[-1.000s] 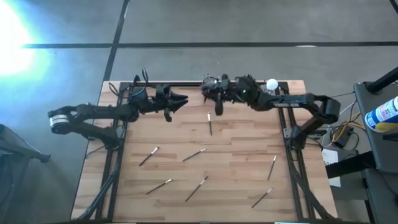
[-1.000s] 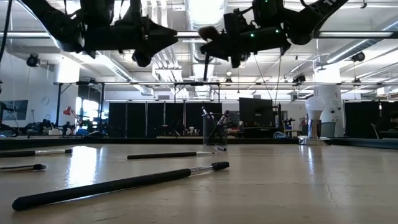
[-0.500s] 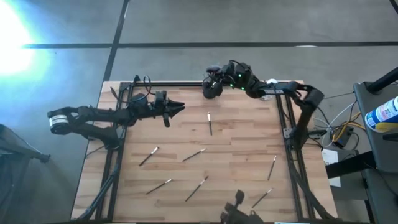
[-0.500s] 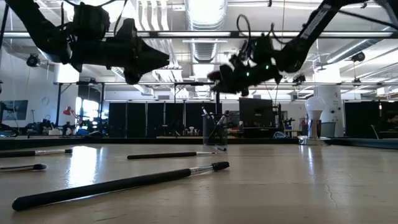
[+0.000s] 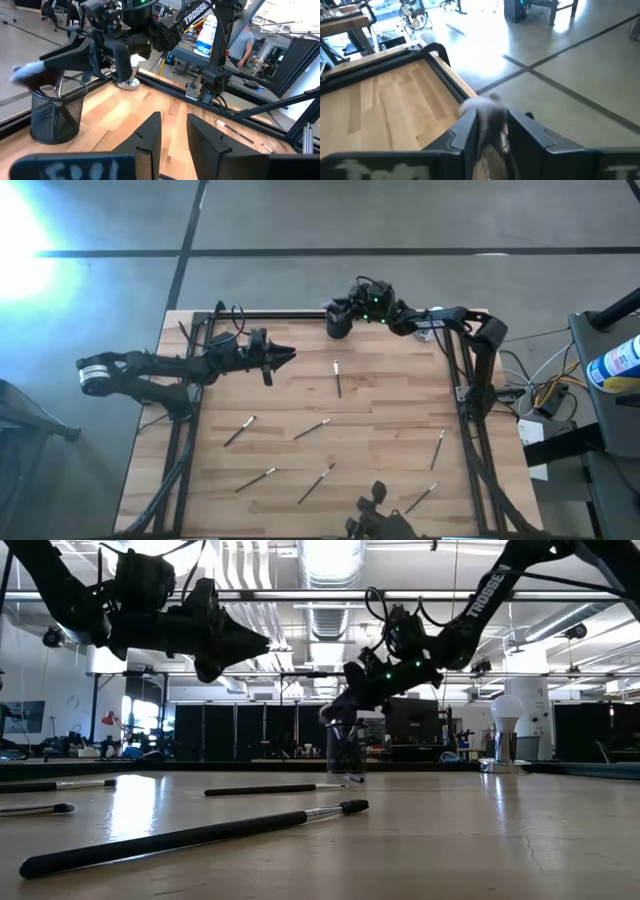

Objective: Put items in baskets/containers
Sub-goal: Put the black highlighter brush into the black pen holder, then put the black eyeshadow brush into the black pen holder

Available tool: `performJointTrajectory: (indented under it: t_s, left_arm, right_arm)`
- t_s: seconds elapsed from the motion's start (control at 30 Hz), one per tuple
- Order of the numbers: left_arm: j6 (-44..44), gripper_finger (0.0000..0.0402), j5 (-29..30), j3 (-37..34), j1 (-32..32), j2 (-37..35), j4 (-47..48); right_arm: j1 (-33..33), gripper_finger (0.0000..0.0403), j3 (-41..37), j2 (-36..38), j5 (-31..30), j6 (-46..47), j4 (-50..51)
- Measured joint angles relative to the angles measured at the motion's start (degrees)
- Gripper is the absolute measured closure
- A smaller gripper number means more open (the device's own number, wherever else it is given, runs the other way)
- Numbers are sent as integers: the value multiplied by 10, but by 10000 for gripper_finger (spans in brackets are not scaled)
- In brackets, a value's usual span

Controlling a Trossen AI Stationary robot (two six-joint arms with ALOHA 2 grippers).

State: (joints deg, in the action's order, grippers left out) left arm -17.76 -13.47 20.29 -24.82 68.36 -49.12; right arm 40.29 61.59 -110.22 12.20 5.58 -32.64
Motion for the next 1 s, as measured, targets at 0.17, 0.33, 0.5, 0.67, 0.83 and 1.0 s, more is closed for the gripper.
performJointTrajectory:
  t_s: [0.17, 0.33, 0.5, 0.67, 0.83, 1.0]
  left_arm:
    - [0, 317, 0, 0, 0, 0, 0]
    - [0, 317, 0, 0, 0, 0, 9]
    - [0, 317, -1, 0, 0, 0, 32]
    - [-2, 321, -1, 1, 0, 0, 67]
    - [-3, 351, -1, 20, 9, 0, 158]
    - [-4, 396, 48, 61, 34, -1, 312]
  right_arm:
    - [0, 287, 4, 30, -1, -2, 31]
    - [-1, 299, 2, 73, -2, -6, 106]
    - [-20, 347, -30, 134, -4, -39, 160]
    - [-64, 391, -113, 203, -4, -37, 139]
    - [-121, 392, -213, 264, -39, -6, 63]
    - [-172, 392, -303, 320, -101, 11, -8]
